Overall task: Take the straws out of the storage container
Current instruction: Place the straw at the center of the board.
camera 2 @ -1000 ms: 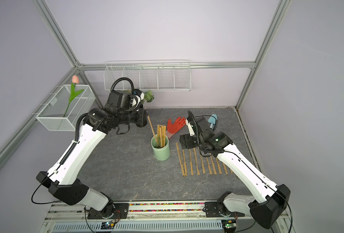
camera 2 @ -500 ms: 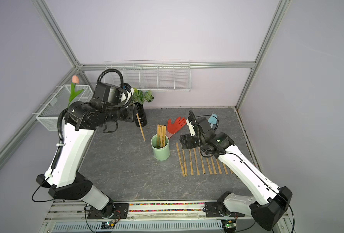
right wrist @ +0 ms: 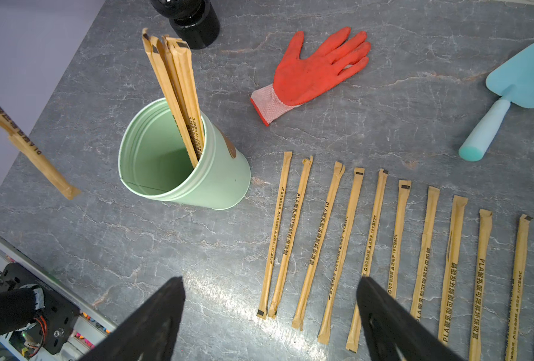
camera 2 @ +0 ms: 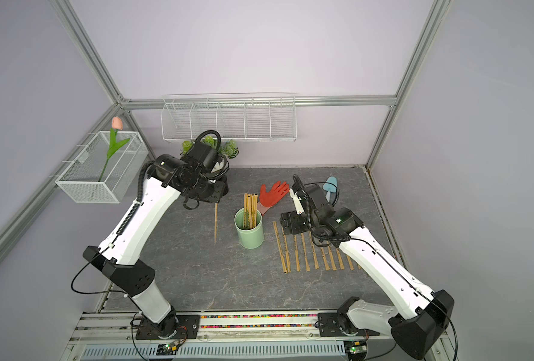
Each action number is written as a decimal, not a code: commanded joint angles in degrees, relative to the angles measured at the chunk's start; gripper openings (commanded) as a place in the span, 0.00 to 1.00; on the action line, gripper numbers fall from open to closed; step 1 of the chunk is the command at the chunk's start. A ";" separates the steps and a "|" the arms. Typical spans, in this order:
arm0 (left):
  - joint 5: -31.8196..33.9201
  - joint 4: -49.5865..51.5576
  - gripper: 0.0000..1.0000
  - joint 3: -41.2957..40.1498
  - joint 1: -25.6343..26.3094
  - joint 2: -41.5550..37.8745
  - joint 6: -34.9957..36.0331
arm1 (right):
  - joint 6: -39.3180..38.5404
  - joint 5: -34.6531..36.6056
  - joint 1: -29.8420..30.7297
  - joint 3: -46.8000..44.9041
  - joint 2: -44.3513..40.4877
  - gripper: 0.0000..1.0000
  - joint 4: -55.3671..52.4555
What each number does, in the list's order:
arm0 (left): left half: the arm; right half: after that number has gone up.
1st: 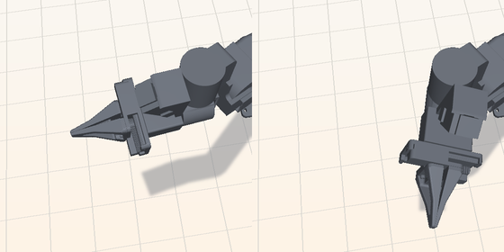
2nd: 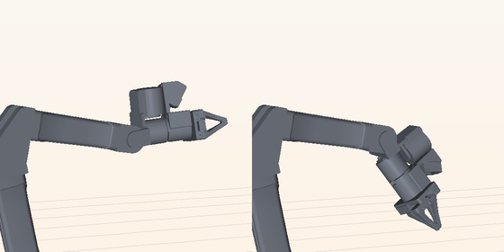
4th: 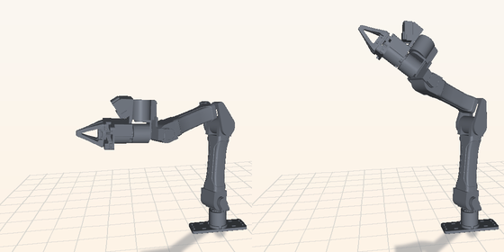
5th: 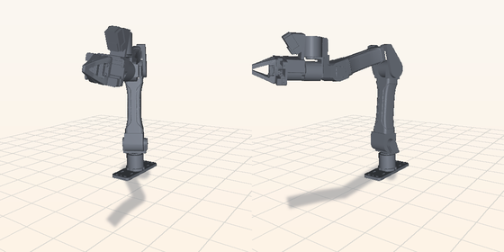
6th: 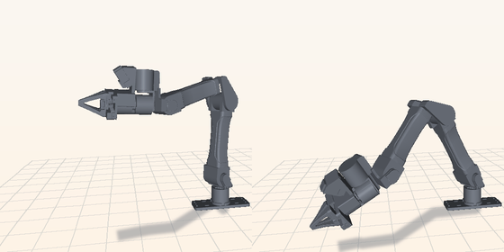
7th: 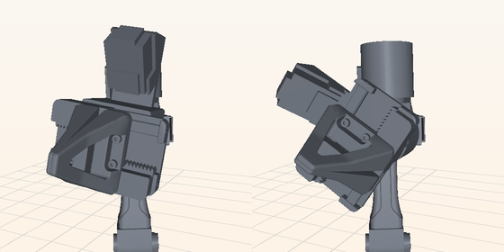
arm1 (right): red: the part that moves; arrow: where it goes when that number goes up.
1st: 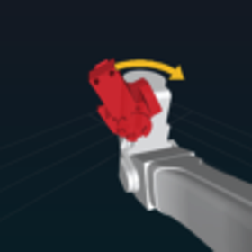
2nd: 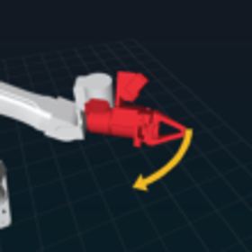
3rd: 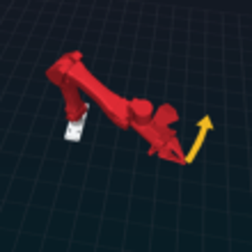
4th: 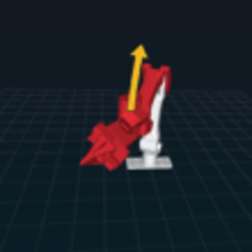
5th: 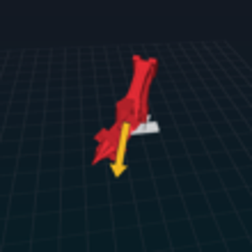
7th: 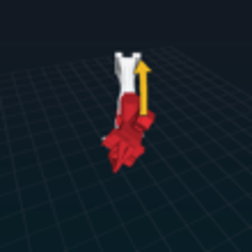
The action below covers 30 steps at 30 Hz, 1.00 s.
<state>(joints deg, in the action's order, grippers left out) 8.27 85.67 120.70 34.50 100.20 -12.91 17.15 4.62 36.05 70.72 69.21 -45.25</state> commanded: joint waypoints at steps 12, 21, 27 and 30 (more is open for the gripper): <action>-5.81 1.59 0.01 -2.27 -6.93 12.31 -0.29 | -0.23 -1.11 0.27 -3.13 -0.39 0.89 -0.29; -11.29 0.61 0.01 -2.12 -8.61 19.43 0.34 | -0.54 -1.20 0.25 -3.39 1.61 0.89 -0.01; -12.78 -1.89 0.01 -4.88 -8.83 21.88 0.35 | -0.93 -0.58 0.25 -3.66 1.89 0.89 -0.05; -13.49 -3.84 0.01 -7.05 -9.01 22.40 -0.07 | -0.94 -0.66 0.25 -3.75 2.06 0.89 0.12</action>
<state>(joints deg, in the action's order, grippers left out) -3.55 83.57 115.00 25.85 121.71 -13.04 16.71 4.05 36.05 67.85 70.83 -45.34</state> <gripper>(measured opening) 0.042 0.891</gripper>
